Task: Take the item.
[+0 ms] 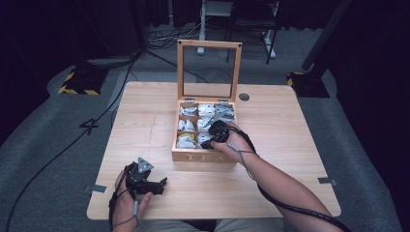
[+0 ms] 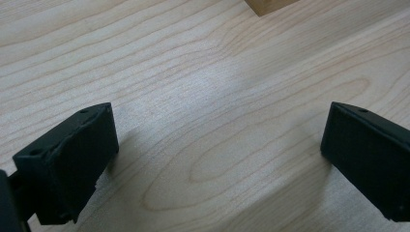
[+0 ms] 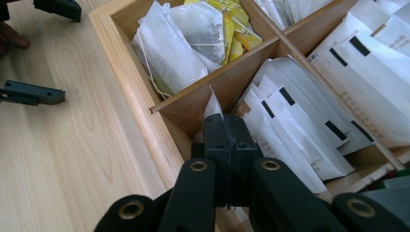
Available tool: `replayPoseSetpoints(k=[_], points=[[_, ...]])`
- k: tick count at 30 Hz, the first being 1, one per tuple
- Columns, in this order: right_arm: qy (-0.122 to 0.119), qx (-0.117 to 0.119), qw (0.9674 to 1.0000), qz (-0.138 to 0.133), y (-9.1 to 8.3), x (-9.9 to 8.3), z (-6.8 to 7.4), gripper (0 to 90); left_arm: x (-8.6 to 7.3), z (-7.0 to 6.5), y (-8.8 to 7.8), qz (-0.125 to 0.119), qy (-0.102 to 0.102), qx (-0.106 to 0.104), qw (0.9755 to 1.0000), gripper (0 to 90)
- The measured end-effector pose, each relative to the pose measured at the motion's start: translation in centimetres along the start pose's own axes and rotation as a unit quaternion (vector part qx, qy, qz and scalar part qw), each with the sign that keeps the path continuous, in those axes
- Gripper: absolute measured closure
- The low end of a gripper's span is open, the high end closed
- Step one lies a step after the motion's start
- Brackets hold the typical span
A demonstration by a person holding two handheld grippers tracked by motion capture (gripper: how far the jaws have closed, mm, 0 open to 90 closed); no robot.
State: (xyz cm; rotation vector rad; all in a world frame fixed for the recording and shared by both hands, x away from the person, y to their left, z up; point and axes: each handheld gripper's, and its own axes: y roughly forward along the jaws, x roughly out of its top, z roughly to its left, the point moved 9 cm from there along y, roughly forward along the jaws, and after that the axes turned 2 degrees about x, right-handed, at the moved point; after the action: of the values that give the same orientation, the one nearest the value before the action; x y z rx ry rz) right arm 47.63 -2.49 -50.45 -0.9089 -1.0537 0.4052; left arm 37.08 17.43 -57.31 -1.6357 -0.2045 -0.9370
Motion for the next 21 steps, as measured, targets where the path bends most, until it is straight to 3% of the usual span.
replayPoseSetpoints(k=[7, 21], points=[[-0.013, -0.009, 0.9997, -0.016, -1.0, 0.6, 0.0, 90.0, 0.0, 0.0, 0.0, -0.001, 0.001, 0.000, 1.0000, 0.3], [-0.027, -0.024, 0.9964, -0.077, -4.4, 2.3, 0.0, 90.0, 0.0, 0.0, 0.0, 0.000, 0.000, 0.000, 1.0000, 0.3]])
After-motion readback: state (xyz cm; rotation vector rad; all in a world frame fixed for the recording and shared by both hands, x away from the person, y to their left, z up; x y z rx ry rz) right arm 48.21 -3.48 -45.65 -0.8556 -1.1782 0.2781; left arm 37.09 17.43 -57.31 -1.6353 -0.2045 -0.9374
